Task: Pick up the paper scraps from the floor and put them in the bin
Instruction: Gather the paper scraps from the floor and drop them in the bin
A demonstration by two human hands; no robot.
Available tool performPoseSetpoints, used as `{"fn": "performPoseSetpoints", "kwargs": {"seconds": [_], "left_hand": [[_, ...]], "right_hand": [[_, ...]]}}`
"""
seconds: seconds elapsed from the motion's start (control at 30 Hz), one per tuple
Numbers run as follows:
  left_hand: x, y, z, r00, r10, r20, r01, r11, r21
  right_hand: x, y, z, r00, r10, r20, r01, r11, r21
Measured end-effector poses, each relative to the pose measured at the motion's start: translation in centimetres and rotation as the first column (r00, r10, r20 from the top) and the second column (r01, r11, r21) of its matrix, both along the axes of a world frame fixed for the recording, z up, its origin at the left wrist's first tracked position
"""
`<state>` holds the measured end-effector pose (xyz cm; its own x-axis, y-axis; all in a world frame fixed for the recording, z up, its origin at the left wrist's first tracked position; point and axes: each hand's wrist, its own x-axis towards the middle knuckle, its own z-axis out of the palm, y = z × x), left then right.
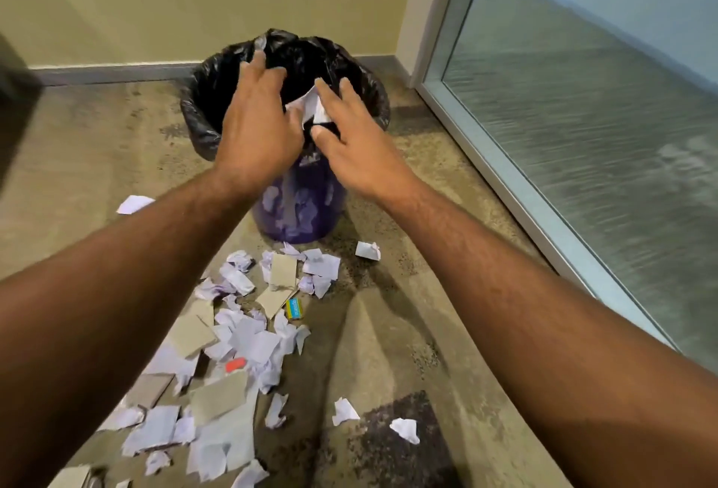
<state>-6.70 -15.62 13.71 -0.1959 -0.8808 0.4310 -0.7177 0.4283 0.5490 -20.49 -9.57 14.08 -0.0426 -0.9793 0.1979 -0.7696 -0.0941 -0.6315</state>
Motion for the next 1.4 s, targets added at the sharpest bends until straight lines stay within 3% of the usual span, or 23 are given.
{"fn": "performPoseSetpoints", "kwargs": {"seconds": [0.07,0.17,0.27,0.37,0.47,0.57,0.7,0.8,1.0,1.27,1.33,1.4], "left_hand": [[0.2,0.6,-0.3,1.000,-0.027,0.002,0.027,0.998,0.049],[-0.1,3.9,-2.2,0.991,-0.132,-0.008,0.129,0.982,-0.137],[-0.8,8.4,-6.0,0.970,-0.233,0.065,0.241,0.957,-0.163],[-1.1,12.3,-10.6,0.911,-0.391,0.132,0.405,0.909,-0.100],[-0.7,15.0,-14.5,0.861,-0.476,0.176,0.479,0.877,0.028],[0.1,17.5,-18.0,0.750,-0.631,0.198,0.562,0.766,0.310],[1.4,20.5,-21.3,0.600,-0.744,0.295,0.493,0.634,0.596],[2.0,21.8,-22.4,0.514,-0.787,0.341,0.461,0.588,0.665],[1.8,22.8,-22.5,0.427,-0.777,0.462,0.456,0.627,0.632],[2.3,23.1,-23.5,0.491,-0.780,0.388,0.496,0.616,0.612],[2.4,22.9,-23.3,0.553,-0.756,0.349,0.505,0.637,0.582],[2.3,22.3,-22.1,0.675,-0.690,0.262,0.512,0.694,0.507]], "right_hand": [[-0.5,0.0,-0.5,1.000,0.020,-0.009,-0.020,0.999,0.033],[-1.5,2.4,-2.7,0.998,-0.043,-0.039,0.041,0.998,-0.053],[-2.6,7.0,-6.7,0.978,-0.087,-0.191,0.071,0.993,-0.092],[-3.4,11.8,-11.2,0.935,-0.040,-0.353,0.041,0.999,-0.004],[-3.8,16.4,-15.0,0.929,0.012,-0.370,0.049,0.987,0.155],[-3.7,20.7,-17.9,0.923,0.078,-0.378,0.053,0.945,0.324],[-3.4,24.5,-20.0,0.885,0.208,-0.416,0.053,0.844,0.535],[-2.7,26.2,-20.7,0.864,0.291,-0.411,0.029,0.787,0.616],[-1.9,27.1,-21.6,0.877,0.293,-0.381,0.035,0.751,0.660],[-1.6,27.4,-22.2,0.919,0.223,-0.326,0.017,0.803,0.596],[-1.4,27.3,-21.9,0.936,0.179,-0.302,0.023,0.828,0.561],[-1.2,26.5,-21.0,0.964,0.074,-0.256,0.067,0.862,0.502]]}}
